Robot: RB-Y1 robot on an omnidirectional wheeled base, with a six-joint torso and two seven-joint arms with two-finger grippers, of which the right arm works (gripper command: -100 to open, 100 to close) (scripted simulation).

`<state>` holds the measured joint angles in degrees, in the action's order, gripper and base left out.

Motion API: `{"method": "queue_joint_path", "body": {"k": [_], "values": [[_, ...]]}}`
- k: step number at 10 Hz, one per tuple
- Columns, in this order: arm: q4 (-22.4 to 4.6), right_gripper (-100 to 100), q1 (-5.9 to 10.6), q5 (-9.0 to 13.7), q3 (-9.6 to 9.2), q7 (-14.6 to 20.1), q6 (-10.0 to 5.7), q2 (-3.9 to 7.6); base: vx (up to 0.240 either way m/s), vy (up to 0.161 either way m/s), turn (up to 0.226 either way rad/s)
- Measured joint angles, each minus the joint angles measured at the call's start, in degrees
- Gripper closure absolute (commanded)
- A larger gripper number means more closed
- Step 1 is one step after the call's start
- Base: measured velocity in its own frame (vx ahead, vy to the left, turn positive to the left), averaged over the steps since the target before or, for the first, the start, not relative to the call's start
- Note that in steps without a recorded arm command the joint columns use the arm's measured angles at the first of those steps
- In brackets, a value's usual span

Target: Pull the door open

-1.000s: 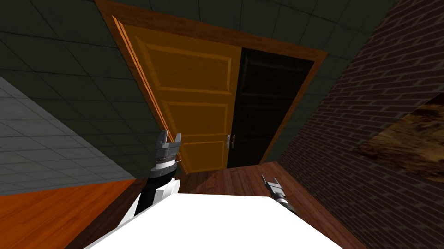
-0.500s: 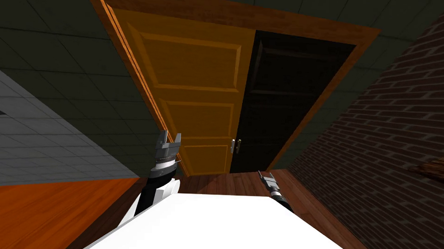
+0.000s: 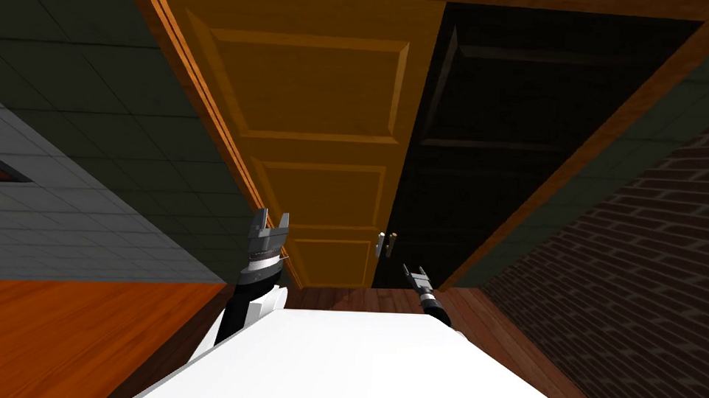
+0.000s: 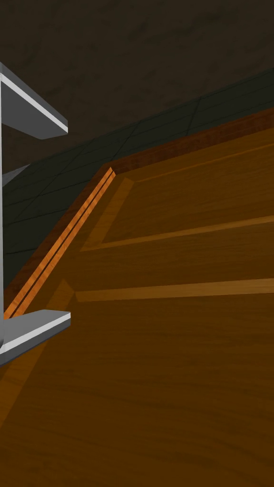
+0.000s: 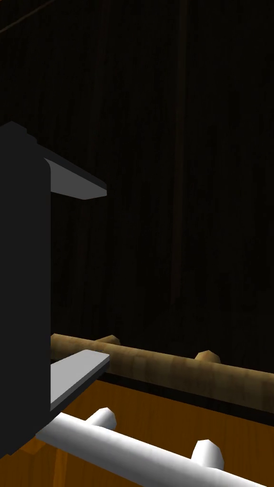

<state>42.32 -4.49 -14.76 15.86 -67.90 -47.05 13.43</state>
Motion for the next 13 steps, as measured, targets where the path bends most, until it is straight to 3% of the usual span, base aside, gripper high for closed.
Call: {"method": "queue_joint_path", "body": {"k": [2, 3, 5, 6, 12, 13], "values": [[-0.11, -100, 1.35, -0.03, -0.92, 0.39, -0.68, -0.24, 0.194, 0.083, 0.112], [1.93, -100, 0.95, -0.21, -1.54, 0.52, -0.14, -1.05, 0.157, 0.030, 0.060], [1.85, -100, 2.24, -0.31, -2.22, 0.35, -0.34, -1.74, 0.118, 0.014, 0.050], [1.93, 100, 2.32, -0.32, -2.28, 0.37, -0.34, -1.79, -0.011, -0.001, -0.018], [1.73, 100, 2.19, -0.44, -2.44, 0.30, -0.26, -1.94, -0.030, -0.002, 0.000], [3.67, 100, 1.07, -0.43, -2.61, 0.89, 0.50, -1.97, -0.136, 0.000, -0.014]]}}
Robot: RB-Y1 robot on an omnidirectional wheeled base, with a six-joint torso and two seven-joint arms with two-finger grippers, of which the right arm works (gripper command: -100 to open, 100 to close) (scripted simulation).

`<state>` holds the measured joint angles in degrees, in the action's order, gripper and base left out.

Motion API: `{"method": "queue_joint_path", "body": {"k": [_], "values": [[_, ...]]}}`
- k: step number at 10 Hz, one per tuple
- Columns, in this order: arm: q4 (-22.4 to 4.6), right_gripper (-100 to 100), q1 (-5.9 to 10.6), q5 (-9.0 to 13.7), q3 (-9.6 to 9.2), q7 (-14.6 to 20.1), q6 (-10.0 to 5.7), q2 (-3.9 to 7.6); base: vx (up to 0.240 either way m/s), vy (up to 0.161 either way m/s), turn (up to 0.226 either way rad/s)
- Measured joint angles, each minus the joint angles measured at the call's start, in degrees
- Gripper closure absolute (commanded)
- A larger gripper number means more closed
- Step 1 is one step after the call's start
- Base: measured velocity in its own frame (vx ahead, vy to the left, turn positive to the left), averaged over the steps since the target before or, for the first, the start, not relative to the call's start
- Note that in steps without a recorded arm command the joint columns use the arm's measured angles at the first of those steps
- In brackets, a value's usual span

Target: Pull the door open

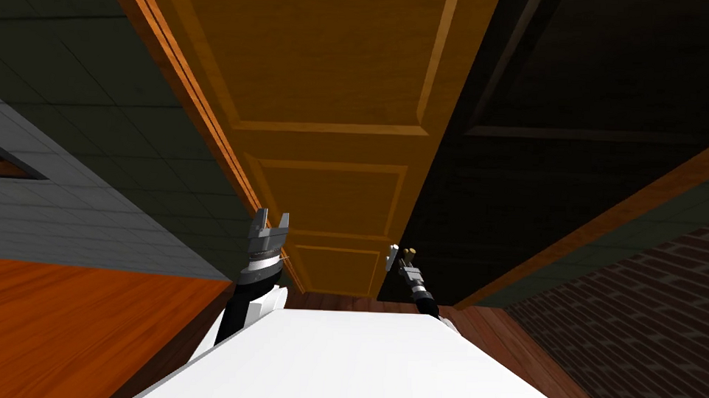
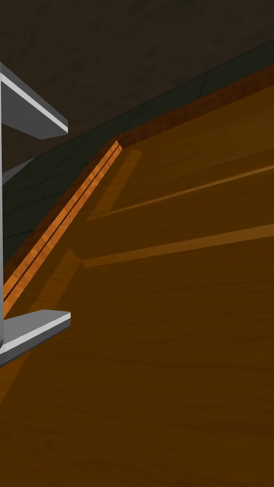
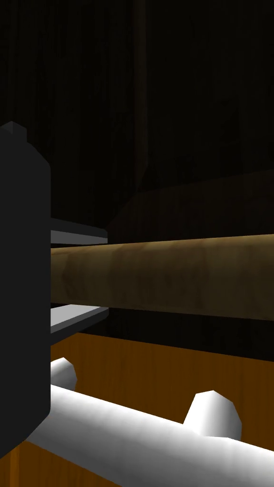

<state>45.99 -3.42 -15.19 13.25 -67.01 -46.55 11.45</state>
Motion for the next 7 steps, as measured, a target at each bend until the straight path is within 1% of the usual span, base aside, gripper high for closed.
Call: {"method": "queue_joint_path", "body": {"k": [1, 2, 3, 4, 5, 6, 7], "values": [[-1.13, 100, 0.42, 0.17, 0.16, 0.29, -0.43, 0.30, -0.153, -0.010, -0.034], [-3.38, 100, 1.08, 0.50, 0.53, 0.53, -1.44, 0.84, -0.145, -0.007, -0.054], [-3.61, 100, 0.64, 0.59, 0.67, 0.57, -1.61, 0.66, -0.124, -0.005, -0.061], [-2.75, 100, -0.24, 0.62, 0.62, 1.13, -0.76, 0.87, -0.174, -0.052, -0.050], [-3.32, 100, -0.59, 0.92, 1.00, 1.49, -1.04, 1.13, -0.189, -0.067, -0.060], [-4.43, 100, -0.54, 1.28, 1.47, 1.70, -1.64, 1.34, -0.145, -0.035, -0.046], [-3.34, 100, -1.72, 1.46, 1.64, 2.14, -1.26, 1.23, -0.145, -0.025, -0.038]]}}
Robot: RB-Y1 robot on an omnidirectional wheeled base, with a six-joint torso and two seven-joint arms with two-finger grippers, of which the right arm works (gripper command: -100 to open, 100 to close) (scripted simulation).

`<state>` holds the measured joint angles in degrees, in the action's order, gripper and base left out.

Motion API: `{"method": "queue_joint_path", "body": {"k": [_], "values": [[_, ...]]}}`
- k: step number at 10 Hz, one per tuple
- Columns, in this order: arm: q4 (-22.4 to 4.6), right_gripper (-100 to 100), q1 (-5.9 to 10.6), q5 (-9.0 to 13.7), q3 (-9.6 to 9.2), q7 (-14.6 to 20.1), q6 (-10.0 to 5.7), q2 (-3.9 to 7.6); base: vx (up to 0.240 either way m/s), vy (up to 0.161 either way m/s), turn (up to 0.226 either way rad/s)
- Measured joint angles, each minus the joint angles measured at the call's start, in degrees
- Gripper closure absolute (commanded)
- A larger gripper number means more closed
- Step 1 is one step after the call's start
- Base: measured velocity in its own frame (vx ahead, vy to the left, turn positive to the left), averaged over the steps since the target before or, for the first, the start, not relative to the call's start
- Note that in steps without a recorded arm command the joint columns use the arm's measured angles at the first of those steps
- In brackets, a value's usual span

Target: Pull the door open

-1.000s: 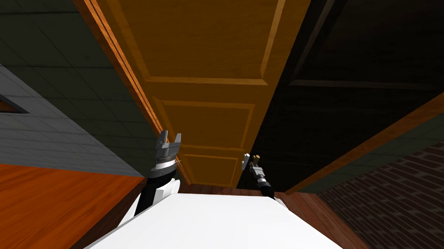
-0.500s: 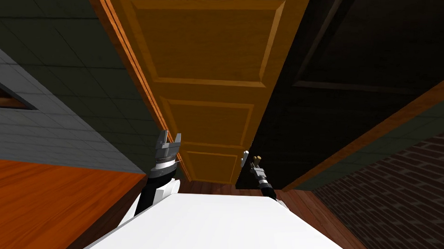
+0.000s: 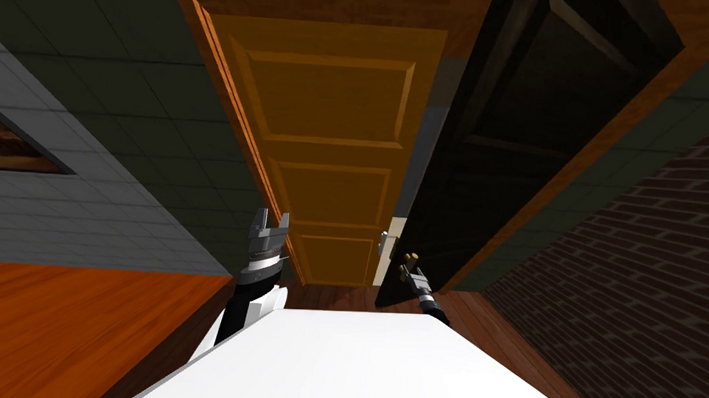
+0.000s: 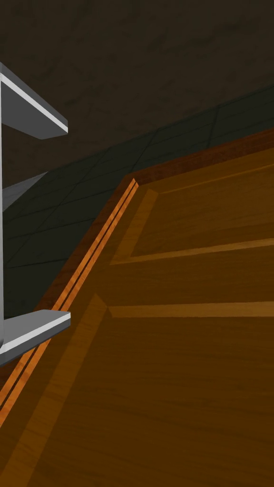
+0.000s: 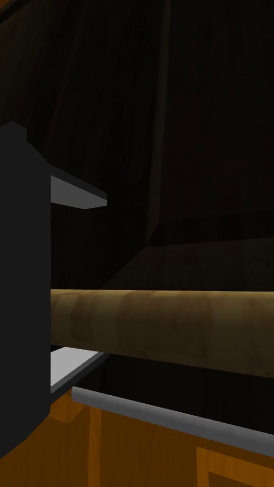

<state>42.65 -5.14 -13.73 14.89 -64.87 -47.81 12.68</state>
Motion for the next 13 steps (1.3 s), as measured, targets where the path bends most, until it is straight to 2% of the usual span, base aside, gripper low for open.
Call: {"method": "queue_joint_path", "body": {"k": [2, 4, 5, 6, 7, 8, 9, 10, 11, 13], "values": [[-0.60, 100, -0.45, 0.59, 0.24, 2.00, 0.42, 0.79, -0.165, -0.046, -0.005], [-1.26, 100, -1.55, 1.30, 0.44, 4.63, -0.03, 2.00, -0.175, -0.028, -0.035], [-5.22, 100, -0.13, 2.00, 1.03, 5.48, -1.76, 2.50, -0.144, -0.048, -0.026], [-1.97, 100, -2.51, 2.12, 1.01, 6.57, -0.26, 2.21, -0.072, -0.022, -0.031], [-2.14, 100, -2.40, 2.19, 1.06, 6.82, 0.42, 2.16, -0.081, -0.019, 0.018], [-2.47, 100, -2.65, 2.64, 1.28, 7.57, 0.17, 2.26, -0.094, -0.035, 0.021], [-4.11, 100, -2.29, 3.07, 1.48, 8.54, -0.89, 2.64, -0.059, -0.025, -0.003], [-2.06, 100, -3.62, 3.12, 1.38, 9.38, -0.06, 2.56, -0.072, -0.021, -0.009], [-1.42, 100, -3.96, 3.39, 1.44, 10.09, 0.49, 2.37, -0.087, -0.009, 0.016], [-2.71, 100, -3.40, 4.11, 1.70, 12.03, 0.51, 2.94, -0.104, -0.038, 0.020]]}}
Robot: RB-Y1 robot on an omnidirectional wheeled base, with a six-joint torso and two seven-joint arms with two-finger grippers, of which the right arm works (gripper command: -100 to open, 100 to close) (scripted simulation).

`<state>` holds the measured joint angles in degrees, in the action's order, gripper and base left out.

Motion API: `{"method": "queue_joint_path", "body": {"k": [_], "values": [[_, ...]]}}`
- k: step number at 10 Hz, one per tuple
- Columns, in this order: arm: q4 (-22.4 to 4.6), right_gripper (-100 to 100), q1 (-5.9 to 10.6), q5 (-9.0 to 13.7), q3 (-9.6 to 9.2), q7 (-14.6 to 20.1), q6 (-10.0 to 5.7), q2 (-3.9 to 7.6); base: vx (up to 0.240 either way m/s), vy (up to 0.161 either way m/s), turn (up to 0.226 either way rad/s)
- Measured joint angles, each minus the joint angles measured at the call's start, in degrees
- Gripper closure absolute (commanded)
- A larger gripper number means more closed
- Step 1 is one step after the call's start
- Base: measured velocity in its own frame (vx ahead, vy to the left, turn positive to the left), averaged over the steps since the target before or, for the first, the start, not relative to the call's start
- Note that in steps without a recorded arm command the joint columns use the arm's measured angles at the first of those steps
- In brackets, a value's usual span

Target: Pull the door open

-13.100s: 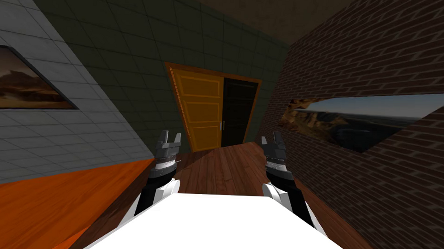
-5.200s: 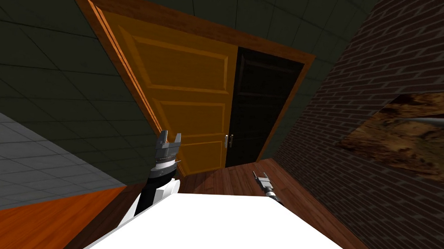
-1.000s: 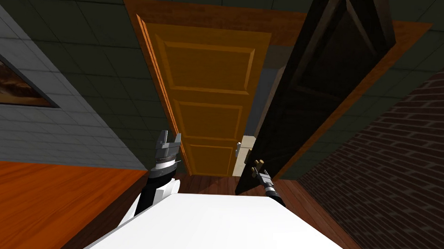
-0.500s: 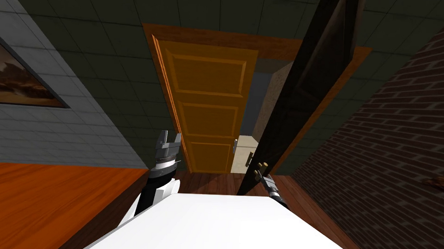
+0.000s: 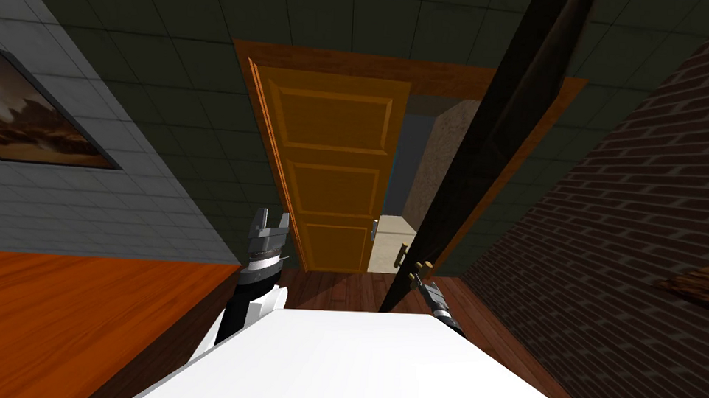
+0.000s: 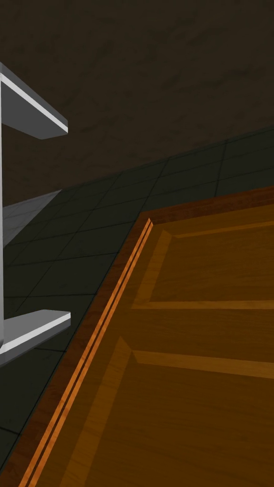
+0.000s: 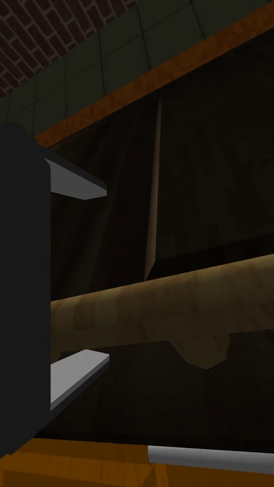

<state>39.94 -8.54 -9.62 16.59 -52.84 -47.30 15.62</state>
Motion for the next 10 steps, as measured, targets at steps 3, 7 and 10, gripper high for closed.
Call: {"method": "queue_joint_path", "body": {"k": [3, 7, 10], "values": [[1.51, 100, -2.16, 0.89, 0.12, 2.95, 0.40, -0.02, -0.062, -0.033, 0.009], [-0.45, 100, -1.54, 2.24, 0.44, 6.91, 0.43, 0.85, -0.066, -0.027, 0.030], [-0.10, 100, -2.27, 3.13, 0.53, 9.92, 0.93, 1.02, -0.061, -0.029, 0.025]]}}
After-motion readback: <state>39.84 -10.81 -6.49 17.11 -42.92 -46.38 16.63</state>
